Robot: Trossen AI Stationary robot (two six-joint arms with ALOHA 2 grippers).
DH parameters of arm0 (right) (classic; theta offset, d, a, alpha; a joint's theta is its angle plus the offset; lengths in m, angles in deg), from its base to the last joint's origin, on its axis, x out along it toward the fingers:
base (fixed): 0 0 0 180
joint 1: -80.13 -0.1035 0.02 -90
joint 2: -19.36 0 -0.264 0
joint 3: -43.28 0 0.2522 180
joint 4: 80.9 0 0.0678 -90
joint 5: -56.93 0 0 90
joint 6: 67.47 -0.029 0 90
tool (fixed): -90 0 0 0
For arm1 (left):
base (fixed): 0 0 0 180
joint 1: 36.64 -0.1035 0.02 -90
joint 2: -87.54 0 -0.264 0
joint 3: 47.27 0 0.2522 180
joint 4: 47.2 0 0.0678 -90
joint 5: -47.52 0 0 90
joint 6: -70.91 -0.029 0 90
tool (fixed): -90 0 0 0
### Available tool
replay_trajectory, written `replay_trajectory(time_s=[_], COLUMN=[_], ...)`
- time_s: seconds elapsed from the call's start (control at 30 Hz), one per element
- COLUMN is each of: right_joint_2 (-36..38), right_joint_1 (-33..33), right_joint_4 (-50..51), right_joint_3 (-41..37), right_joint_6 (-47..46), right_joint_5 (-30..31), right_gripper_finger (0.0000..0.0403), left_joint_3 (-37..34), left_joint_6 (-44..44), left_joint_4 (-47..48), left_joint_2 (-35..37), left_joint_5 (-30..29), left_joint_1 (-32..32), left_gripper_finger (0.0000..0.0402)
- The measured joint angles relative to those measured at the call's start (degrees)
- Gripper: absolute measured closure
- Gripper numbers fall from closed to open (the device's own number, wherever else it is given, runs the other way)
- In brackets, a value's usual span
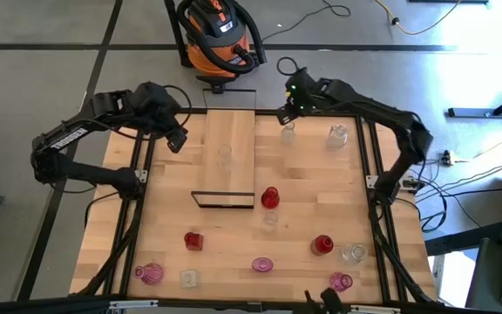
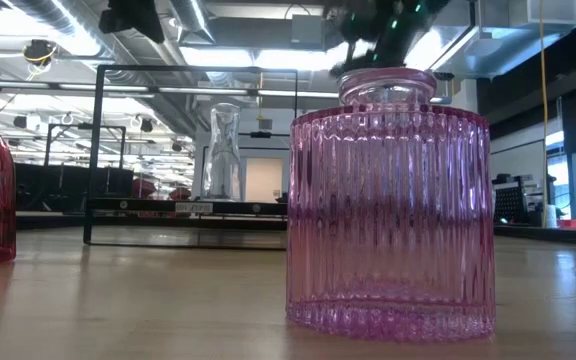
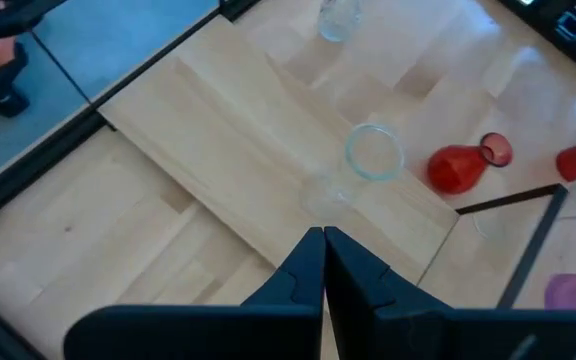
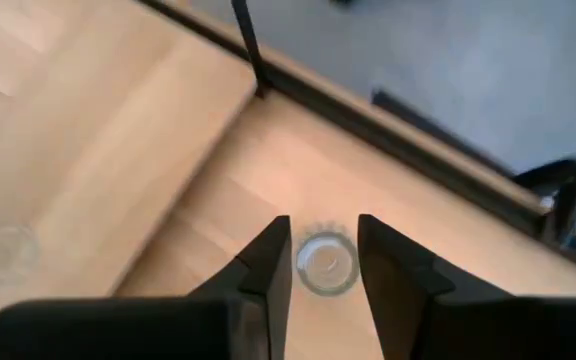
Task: Sort vases onto shelf
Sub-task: Put the transparent vase on the shelf
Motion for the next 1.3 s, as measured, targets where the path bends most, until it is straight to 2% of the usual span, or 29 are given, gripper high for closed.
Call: replay_trajectory(time_s=[0.17, 0.37, 0.67, 0.93, 1.13, 1.2, 1.3], right_joint_2=[-4.0, -5.4, -6.0, -9.5, -11.9, -11.9, -11.6], right_joint_1=[2.4, 3.7, 3.7, 3.6, 3.6, 3.6, 3.6], right_joint_4=[1.2, 4.0, 5.1, 6.0, 6.2, 6.3, 7.2], right_joint_3=[0.0, 0.0, 0.0, 0.0, 0.0, 0.0, 0.0], right_joint_6=[-0.2, -1.6, -1.5, -1.8, -0.8, 0.7, 2.1], right_joint_5=[-2.4, -5.7, -4.5, -4.9, -8.5, -8.9, -9.6], right_gripper_finger=[0.0317, 0.0319, 0.0320, 0.0320, 0.0321, 0.0331, 0.0375], left_joint_3=[0.0, 0.0, 0.0, 0.0, 0.0, 0.0, 0.0], left_joint_6=[0.0, 0.0, -0.4, -1.5, -1.5, -1.5, -1.5], left_joint_4=[0.0, 0.0, 0.0, 0.0, 0.0, 0.0, 0.0], left_joint_2=[0.0, 0.0, 0.0, 0.0, 0.0, 0.0, 0.0], left_joint_5=[-0.5, -0.4, -1.3, -1.3, -1.3, -1.3, -1.3], left_joint_1=[0.8, 1.0, 1.0, 1.0, 1.0, 1.0, 1.0], left_gripper_finger=[0.0401, 0.0401, 0.0401, 0.0401, 0.0401, 0.0401, 0.0401])
